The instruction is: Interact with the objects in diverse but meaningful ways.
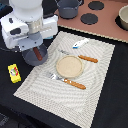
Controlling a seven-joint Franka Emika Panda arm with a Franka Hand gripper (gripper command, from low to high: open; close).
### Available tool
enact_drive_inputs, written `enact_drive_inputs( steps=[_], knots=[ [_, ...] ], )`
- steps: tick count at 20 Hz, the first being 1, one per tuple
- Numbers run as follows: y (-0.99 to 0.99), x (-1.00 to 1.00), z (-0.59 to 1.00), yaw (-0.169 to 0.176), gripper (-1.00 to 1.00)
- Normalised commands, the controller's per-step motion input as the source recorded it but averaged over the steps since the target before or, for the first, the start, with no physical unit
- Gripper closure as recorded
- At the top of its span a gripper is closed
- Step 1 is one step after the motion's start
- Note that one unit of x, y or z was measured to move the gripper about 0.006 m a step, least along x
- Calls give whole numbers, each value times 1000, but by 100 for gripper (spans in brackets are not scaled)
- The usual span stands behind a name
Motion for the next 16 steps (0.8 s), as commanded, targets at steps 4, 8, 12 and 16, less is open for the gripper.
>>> enact_drive_inputs(
  steps=[4, 8, 12, 16],
  knots=[
    [417, -381, 228, 3, -100],
    [377, 39, 581, -6, -100],
    [460, 531, 941, -38, -100],
    [508, 837, 969, -24, -100]
  ],
)
